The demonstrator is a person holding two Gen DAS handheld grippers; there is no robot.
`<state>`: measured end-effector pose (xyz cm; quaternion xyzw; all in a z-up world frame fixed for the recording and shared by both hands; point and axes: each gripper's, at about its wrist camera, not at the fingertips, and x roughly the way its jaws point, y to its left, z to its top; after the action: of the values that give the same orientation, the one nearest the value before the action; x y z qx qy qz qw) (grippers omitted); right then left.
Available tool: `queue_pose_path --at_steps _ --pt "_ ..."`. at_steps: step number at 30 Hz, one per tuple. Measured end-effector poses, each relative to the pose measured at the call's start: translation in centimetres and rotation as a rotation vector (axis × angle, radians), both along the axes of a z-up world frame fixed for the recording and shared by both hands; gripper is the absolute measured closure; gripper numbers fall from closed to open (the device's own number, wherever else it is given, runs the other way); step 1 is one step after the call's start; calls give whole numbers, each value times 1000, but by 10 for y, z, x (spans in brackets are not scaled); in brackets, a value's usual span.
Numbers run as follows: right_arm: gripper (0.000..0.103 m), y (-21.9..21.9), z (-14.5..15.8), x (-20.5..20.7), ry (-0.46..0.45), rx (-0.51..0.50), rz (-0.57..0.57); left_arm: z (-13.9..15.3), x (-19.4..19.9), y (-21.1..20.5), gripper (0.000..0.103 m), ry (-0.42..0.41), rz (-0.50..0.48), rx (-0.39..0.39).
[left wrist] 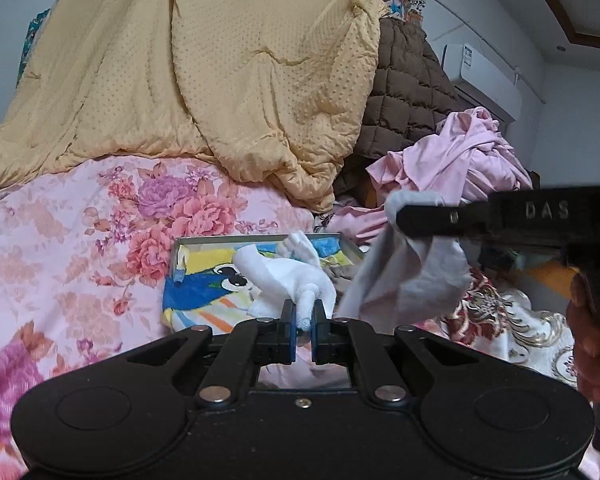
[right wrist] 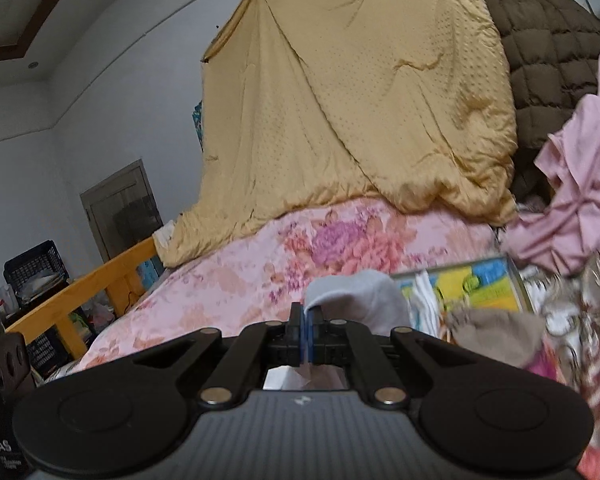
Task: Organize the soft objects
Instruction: 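Lift and carry the white glove with the left tool while the right carries the grey cloth to the tray, then lower and release the white glove into the tray with the left tool while the right releases the grey cloth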
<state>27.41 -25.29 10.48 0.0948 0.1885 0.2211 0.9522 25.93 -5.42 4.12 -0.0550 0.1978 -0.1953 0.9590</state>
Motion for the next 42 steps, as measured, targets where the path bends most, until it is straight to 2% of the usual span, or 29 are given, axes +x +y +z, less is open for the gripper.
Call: queue_pose_path --at_steps 4,9,20,28,31,37,42 --pt "101 4 -7 48 12 -3 0 -10 42 8 97 42 -16 21" --pt "102 7 -31 110 45 -5 -13 -33 99 18 97 111 -25 43" --pt "101 13 -65 211 99 11 -57 -56 208 11 97 161 -13 31" --pt "101 5 -92 242 174 58 -96 -79 254 7 97 270 34 35" --pt "101 4 -100 246 198 53 -106 -85 263 10 97 317 38 6" --pt "99 5 -108 246 228 29 -107 -89 266 9 96 332 46 4" --pt "94 5 -111 241 242 5 -103 -89 264 7 93 338 50 6"
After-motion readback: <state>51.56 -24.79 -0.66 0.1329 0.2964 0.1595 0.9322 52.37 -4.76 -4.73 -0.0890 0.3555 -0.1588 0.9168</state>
